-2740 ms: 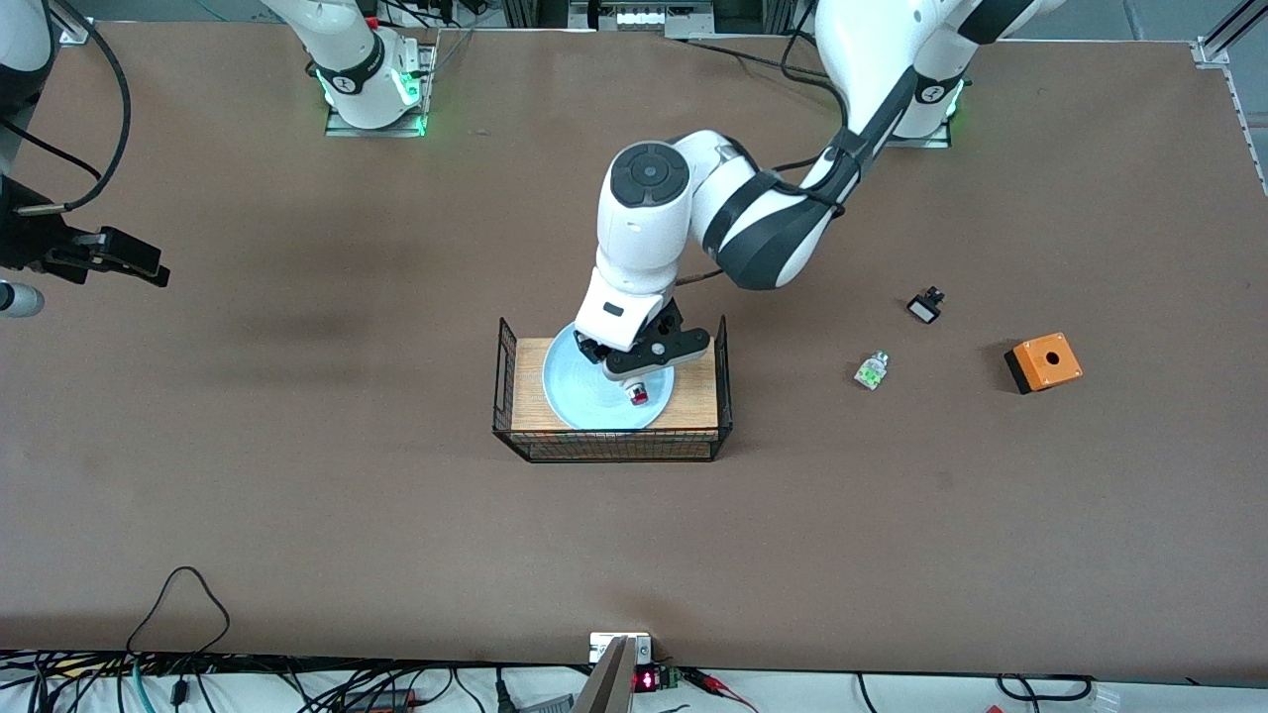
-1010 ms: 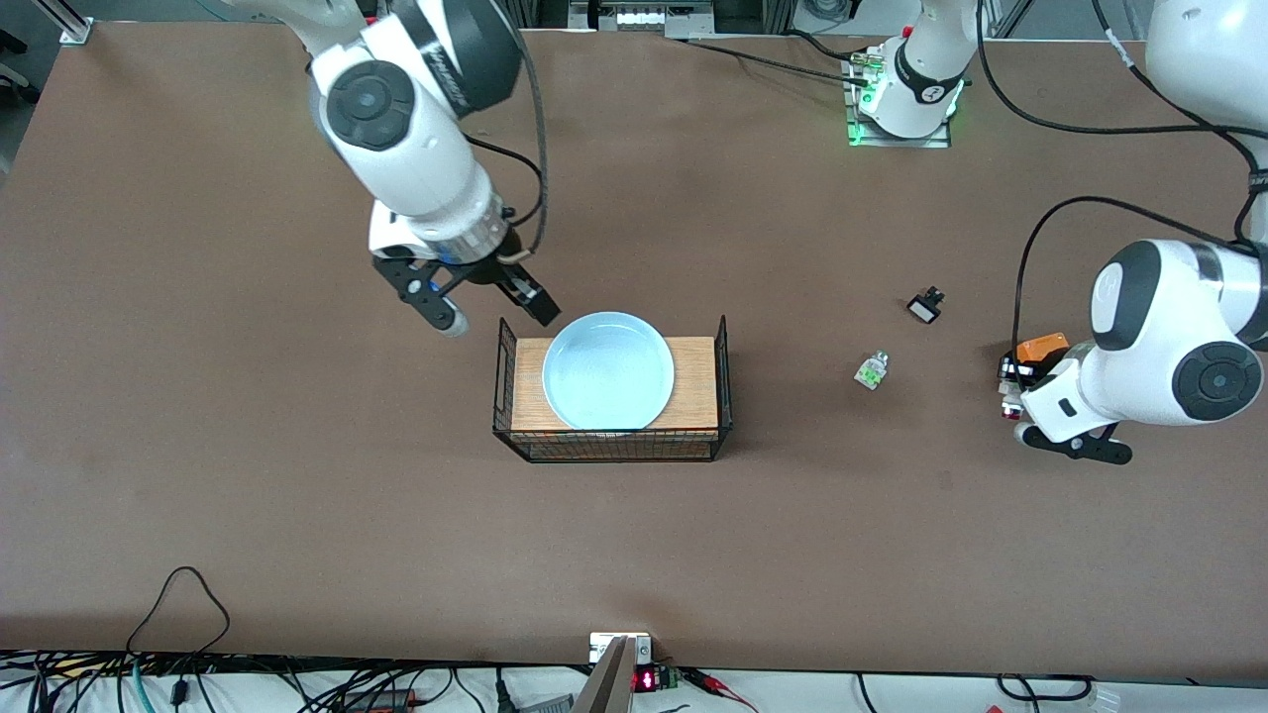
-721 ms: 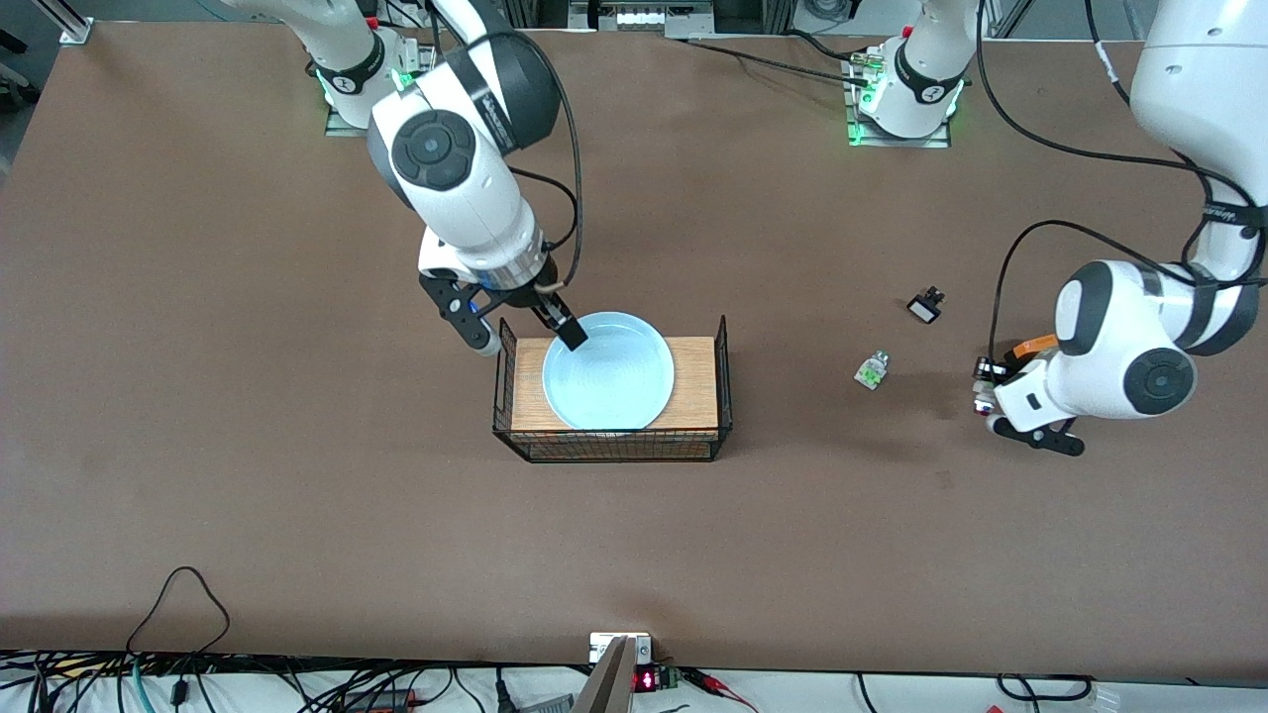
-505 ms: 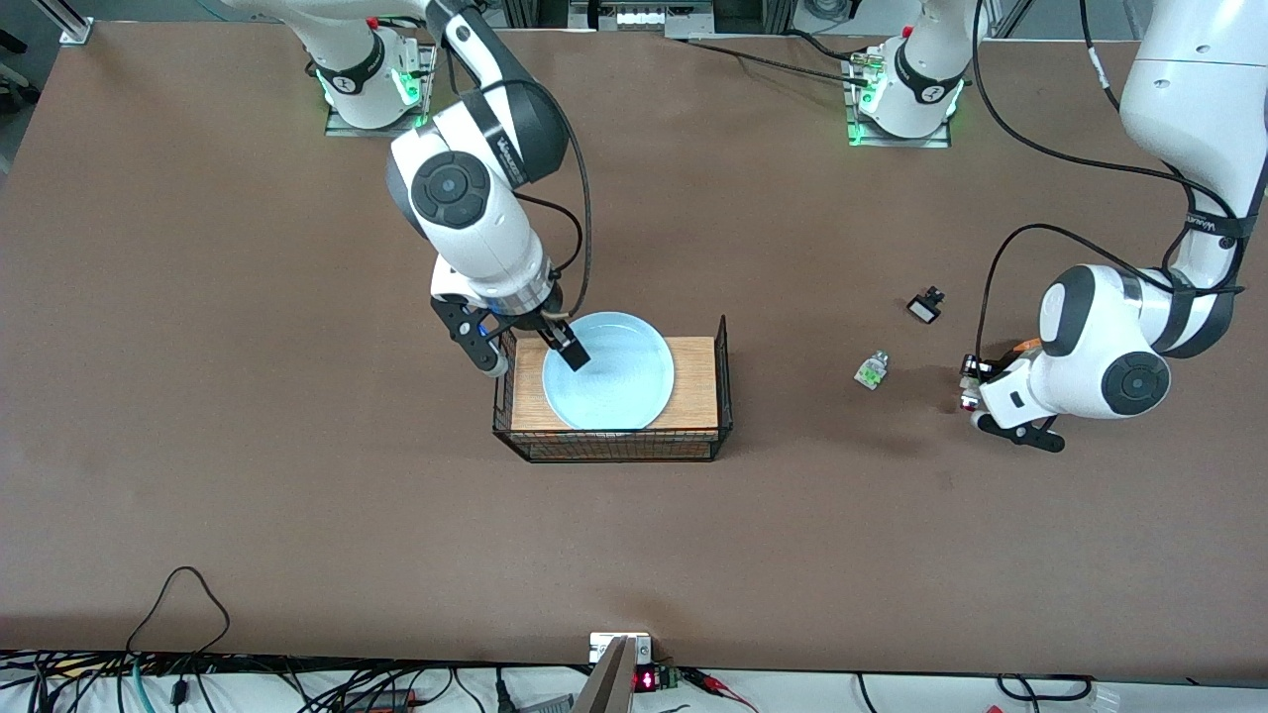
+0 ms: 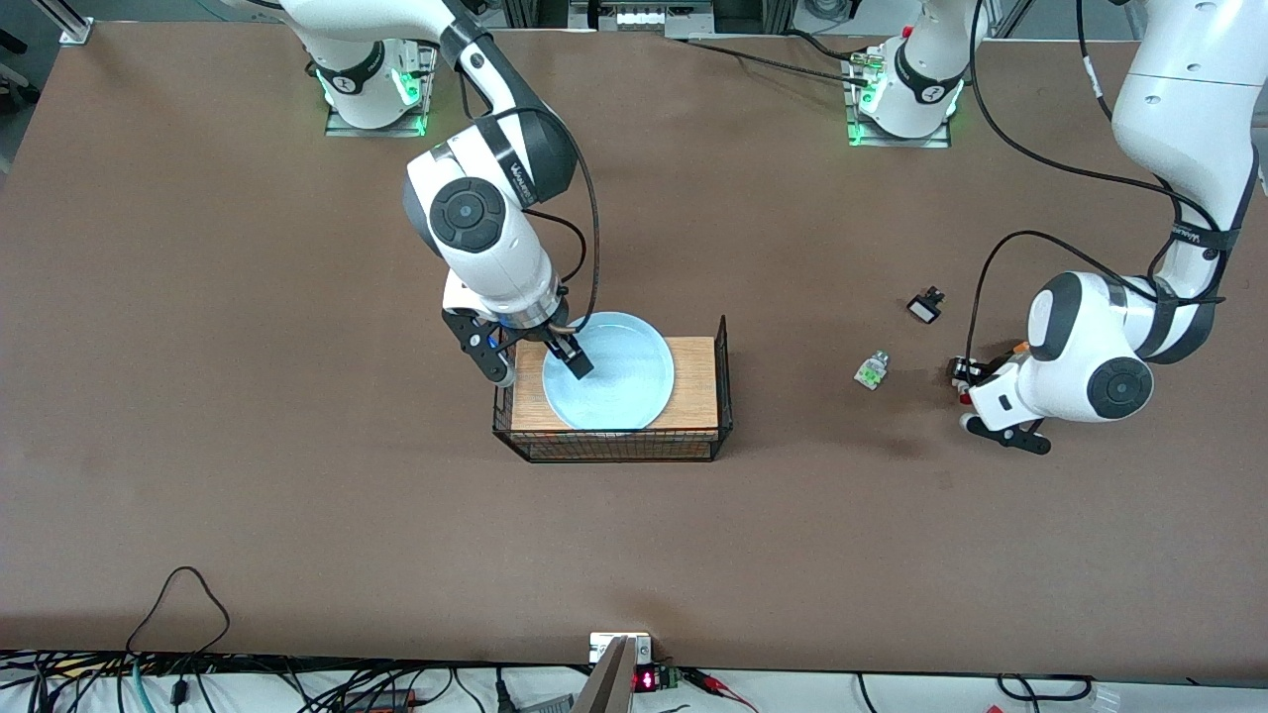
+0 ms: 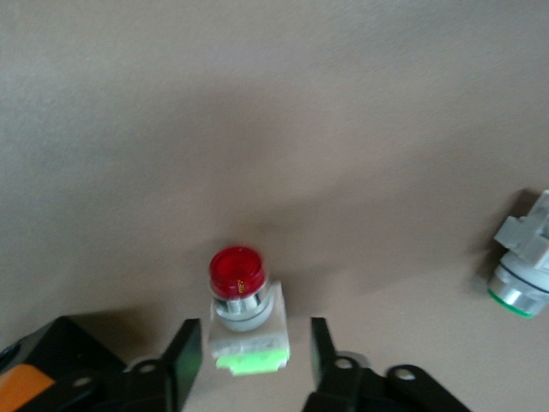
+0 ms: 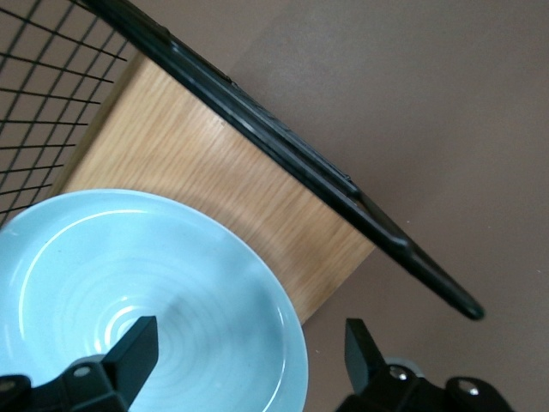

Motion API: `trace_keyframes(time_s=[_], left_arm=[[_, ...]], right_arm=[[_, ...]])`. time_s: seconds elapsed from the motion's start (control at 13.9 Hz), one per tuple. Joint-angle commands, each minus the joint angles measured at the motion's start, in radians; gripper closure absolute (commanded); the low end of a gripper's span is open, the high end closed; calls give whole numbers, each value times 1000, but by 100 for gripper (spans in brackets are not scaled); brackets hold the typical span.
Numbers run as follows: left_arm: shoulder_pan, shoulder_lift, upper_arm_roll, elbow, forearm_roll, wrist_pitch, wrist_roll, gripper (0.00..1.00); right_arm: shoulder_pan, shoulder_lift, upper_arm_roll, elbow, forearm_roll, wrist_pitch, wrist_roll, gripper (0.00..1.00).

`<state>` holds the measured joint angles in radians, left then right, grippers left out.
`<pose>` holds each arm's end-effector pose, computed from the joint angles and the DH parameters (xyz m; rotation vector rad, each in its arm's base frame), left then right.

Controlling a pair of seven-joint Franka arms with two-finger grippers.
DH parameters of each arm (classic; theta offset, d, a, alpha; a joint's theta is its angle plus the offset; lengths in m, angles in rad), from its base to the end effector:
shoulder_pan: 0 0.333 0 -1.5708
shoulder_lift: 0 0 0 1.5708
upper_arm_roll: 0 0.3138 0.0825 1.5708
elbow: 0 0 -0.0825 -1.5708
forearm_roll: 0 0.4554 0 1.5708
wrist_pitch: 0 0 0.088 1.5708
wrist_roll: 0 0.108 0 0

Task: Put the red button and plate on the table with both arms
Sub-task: 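Lower the red button beside the orange box while the right gripper grips the plate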

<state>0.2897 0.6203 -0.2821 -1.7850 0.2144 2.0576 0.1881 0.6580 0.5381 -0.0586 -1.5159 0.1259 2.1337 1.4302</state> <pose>0.6671 0.0190 0.1409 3.0433 -0.4410 -0.4868 0.6290 0.4438 0.3217 -2.7393 1.2967 0.0376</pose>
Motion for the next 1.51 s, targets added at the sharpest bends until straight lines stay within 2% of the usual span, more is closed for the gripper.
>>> trace_keyframes(time_s=[0.0, 0.14, 0.29, 0.5, 0.58, 0.65, 0.72, 0.79, 1.23, 1.44], left_arm=[[12, -31, -14, 15, -16, -7, 22, 0], [6, -63, -22, 25, -13, -30, 36, 0], [5, -91, -49, 45, -15, -37, 15, 0], [5, -106, -65, 148, -12, -195, 37, 0], [5, -109, -71, 168, -12, -206, 57, 0], [5, -116, -72, 188, -10, -212, 73, 0], [5, -123, -75, 199, -6, -237, 76, 0], [5, -134, -81, 212, 2, -263, 80, 0], [-4, -166, -100, 361, 3, -330, 125, 0], [-6, -195, -112, 384, 0, -399, 114, 0]], right_arm=[[8, 19, -3, 23, 0, 0, 18, 8], [8, 25, -3, 23, 4, 0, 18, 8], [8, 26, -3, 23, 5, 12, 18, 14], [8, 33, -3, 23, 5, 17, 16, 22], [8, 33, -3, 23, 5, 17, 13, 30], [8, 33, -3, 23, 5, 17, 12, 33], [8, 33, -3, 23, 5, 17, 7, 40], [8, 33, -3, 23, 6, 17, -5, 52], [5, 26, -4, 23, 6, 15, -7, 59], [8, 28, -3, 20, 5, 15, -10, 68]])
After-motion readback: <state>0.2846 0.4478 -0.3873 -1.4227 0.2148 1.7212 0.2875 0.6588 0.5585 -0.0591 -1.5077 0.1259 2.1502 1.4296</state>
